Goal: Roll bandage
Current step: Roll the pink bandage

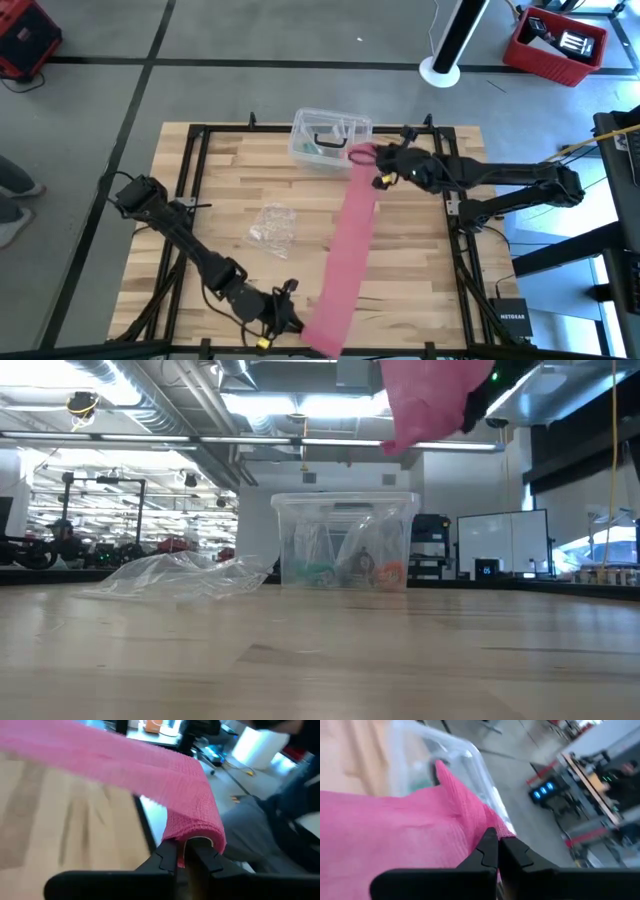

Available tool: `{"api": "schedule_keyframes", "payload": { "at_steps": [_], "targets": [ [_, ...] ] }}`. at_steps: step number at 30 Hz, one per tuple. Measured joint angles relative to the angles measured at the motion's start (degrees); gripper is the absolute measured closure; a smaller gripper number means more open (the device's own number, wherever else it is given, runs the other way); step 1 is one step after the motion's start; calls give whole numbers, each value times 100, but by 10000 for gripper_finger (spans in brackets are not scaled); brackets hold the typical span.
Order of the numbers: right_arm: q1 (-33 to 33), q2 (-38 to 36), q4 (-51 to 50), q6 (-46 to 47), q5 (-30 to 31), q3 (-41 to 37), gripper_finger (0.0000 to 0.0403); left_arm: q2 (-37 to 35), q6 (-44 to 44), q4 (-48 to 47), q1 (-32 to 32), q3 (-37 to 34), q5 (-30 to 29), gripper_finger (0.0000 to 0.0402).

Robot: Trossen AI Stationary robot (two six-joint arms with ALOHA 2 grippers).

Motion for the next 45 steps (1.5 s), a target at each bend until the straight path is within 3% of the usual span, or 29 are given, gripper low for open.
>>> {"api": "schedule_keyframes", "payload": {
  "at_steps": [4,8,12,20,24,28,33,40,45],
  "targets": [
    [-477,-2,-44,5,-307,-4,400,0,88,4,-188,0,-303,397],
    [-496,-2,-31,291,-592,46,386,-24,477,-29,-186,0,-810,394],
    [-489,-6,-88,695,-818,64,359,-181,856,-37,36,0,-896,397],
    [-399,-214,-784,727,-791,92,222,-453,1125,-145,327,0,-903,396],
    [-75,-415,-1568,733,-782,516,157,-525,1079,-309,365,0,-902,396],
    [319,-553,-2263,916,-779,999,116,-560,1061,-291,419,0,-890,392],
    [797,-601,-2961,1094,-806,1591,98,-617,1209,-401,577,-2,-831,390],
    [1371,-599,-3636,1375,-870,2131,104,-957,1036,-818,717,-2,-787,390],
    [1770,-553,-3634,2132,-1901,2141,107,-1313,1031,-988,832,-2,-821,389]
  ]
}}
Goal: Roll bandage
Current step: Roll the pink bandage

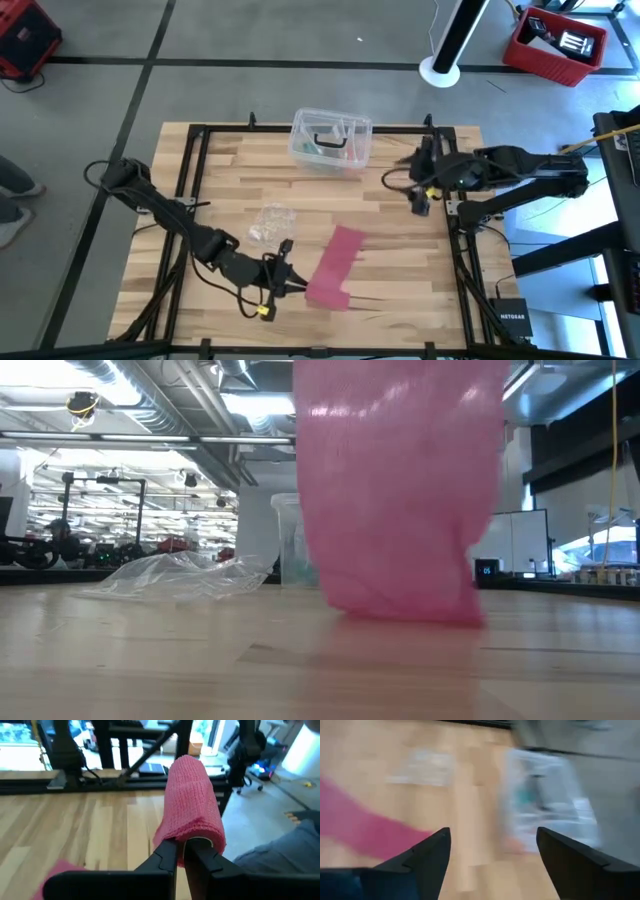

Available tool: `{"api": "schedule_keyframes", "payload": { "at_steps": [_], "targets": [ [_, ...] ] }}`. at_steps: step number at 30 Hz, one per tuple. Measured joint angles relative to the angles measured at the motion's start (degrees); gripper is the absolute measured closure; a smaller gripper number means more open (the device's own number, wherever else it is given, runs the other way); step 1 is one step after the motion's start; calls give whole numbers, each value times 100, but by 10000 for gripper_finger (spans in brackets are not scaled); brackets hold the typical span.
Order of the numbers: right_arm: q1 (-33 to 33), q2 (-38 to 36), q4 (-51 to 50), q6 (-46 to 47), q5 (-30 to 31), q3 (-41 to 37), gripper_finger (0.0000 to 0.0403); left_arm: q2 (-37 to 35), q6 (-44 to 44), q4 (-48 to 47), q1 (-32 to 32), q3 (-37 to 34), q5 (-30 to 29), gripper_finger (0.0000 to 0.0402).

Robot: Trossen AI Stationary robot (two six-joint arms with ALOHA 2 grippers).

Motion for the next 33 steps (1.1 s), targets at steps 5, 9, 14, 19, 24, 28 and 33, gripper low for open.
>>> {"api": "schedule_keyframes", "payload": {
  "at_steps": [5,9,14,19,24,28,33],
  "targets": [
    [866,151,290,725,-364,-399,107,-316,-5,-62,110,0,-29,389],
    [1653,142,1045,1145,56,-1020,107,-405,139,-101,179,1,-99,389],
    [2538,151,2253,1344,1021,-1805,107,-405,245,-98,227,2,-491,389],
    [3099,185,3755,1120,1818,-2493,107,-405,252,-3,250,0,-878,389],
    [3080,351,4231,1074,1708,-2643,107,-405,250,-4,278,1,-979,389],
    [2890,608,4567,1072,1752,-2635,107,-405,259,16,298,0,-988,389],
    [2696,1019,5091,1164,1245,-2637,107,-401,276,6,223,0,-1143,389]
  ]
}}
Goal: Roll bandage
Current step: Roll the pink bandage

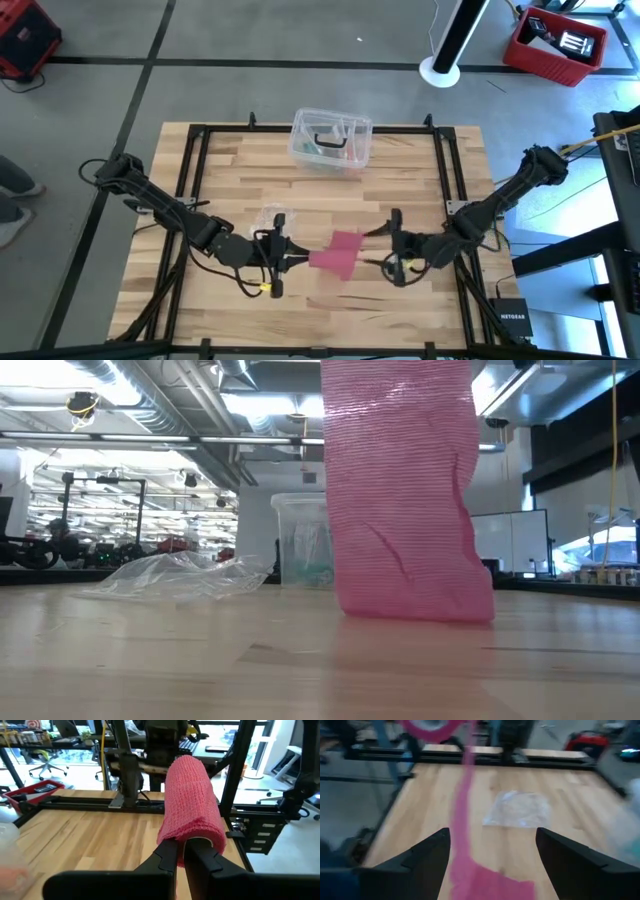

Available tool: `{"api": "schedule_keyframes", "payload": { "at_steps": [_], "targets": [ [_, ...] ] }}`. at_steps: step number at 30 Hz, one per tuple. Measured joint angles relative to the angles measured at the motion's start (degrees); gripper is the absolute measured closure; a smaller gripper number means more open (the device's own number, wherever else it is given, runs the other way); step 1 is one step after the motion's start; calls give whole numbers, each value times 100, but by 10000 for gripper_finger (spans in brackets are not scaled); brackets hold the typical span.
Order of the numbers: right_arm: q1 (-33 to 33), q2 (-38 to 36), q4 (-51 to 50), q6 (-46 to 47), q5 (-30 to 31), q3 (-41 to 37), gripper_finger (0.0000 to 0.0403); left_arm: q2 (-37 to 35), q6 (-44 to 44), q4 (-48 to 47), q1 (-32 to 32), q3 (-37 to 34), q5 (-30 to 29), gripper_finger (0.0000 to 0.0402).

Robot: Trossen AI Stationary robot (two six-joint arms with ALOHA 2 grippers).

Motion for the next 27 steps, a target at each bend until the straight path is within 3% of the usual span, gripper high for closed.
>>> {"api": "schedule_keyframes", "payload": {
  "at_steps": [4,13,19,27],
  "targets": [
    [-6,387,356,-119,-337,0,107,2,9,28,-63,0,-142,389],
    [-6,863,658,-178,-78,0,107,4,306,347,-18,0,-183,389],
    [-8,1148,1714,-608,122,2,107,7,305,438,-11,0,-182,389],
    [160,1198,1507,-356,277,2,107,9,462,429,-11,0,-180,389]
  ]
}}
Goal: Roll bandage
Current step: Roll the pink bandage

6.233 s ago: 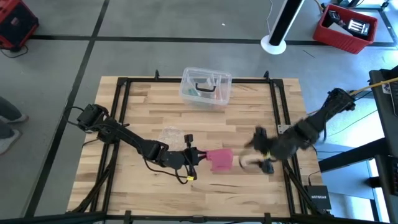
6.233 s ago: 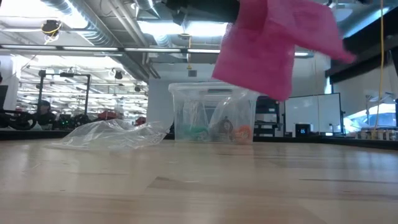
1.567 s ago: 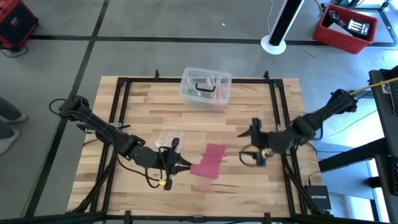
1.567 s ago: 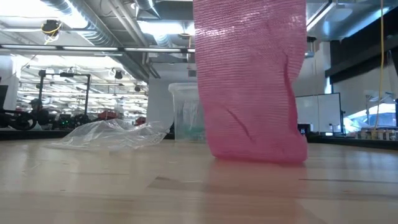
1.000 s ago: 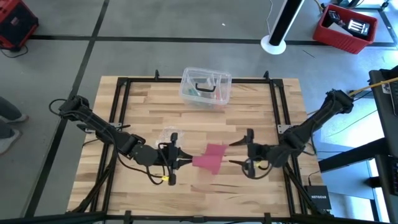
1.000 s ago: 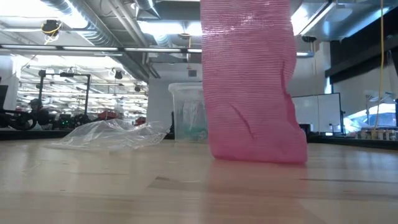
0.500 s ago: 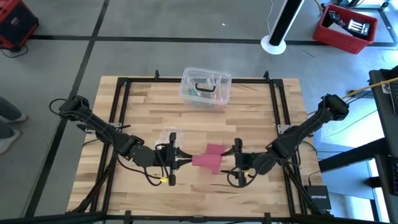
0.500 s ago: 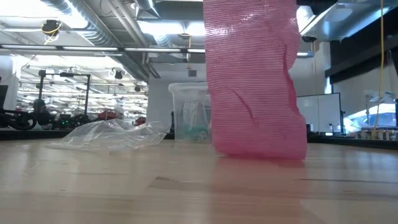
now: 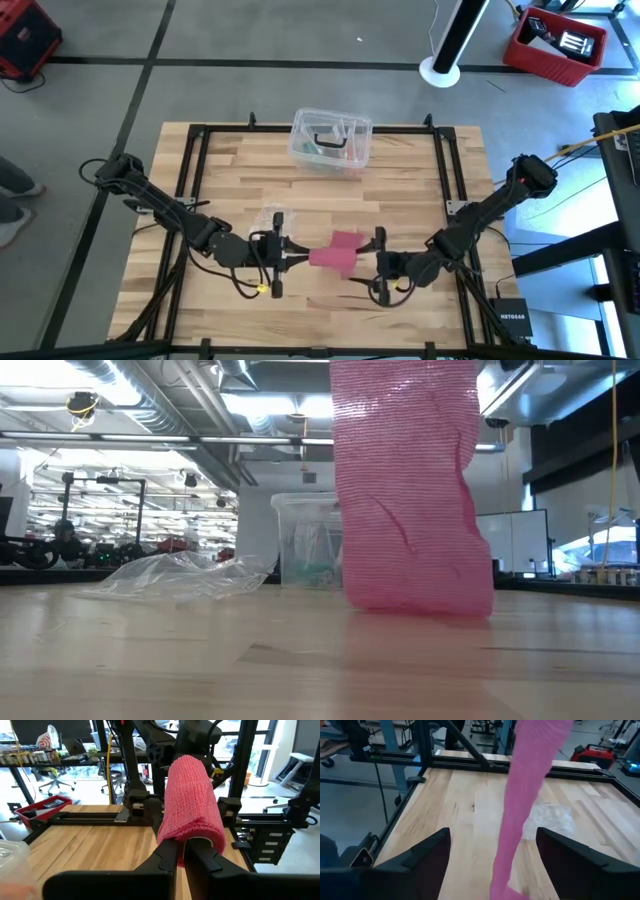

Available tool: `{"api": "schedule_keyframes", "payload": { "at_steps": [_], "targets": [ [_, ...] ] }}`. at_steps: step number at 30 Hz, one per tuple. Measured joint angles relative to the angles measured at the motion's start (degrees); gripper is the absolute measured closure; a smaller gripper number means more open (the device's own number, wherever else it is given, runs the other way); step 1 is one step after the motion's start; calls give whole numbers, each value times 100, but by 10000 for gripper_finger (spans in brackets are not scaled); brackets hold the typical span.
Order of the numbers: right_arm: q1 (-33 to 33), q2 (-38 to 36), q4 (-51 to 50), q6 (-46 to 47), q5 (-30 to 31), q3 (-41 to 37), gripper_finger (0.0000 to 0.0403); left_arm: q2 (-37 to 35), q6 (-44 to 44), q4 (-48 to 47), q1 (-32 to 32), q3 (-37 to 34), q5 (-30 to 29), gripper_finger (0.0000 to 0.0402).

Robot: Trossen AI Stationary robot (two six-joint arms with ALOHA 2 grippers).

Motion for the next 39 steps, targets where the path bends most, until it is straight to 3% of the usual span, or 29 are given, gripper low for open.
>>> {"api": "schedule_keyframes", "payload": {
  "at_steps": [3,12,24,30,33,36,39],
  "targets": [
    [-17,1,236,-140,-6,-112,107,0,121,4,0,0,0,389],
    [-221,104,2651,-283,-189,-1129,107,0,116,4,0,0,2,389],
    [-346,986,3651,-284,20,-1141,107,0,102,26,0,0,4,389],
    [-813,1127,3466,-437,-748,-902,112,2,79,39,0,0,115,389],
    [-852,1127,3379,-915,-915,-691,157,2,-9,-15,-21,0,118,389],
    [-831,1080,3026,-1524,-561,-529,258,4,-39,-48,-90,0,164,389],
    [-843,977,2690,-1891,-345,-435,372,4,-50,-39,-196,0,572,389]
  ]
}}
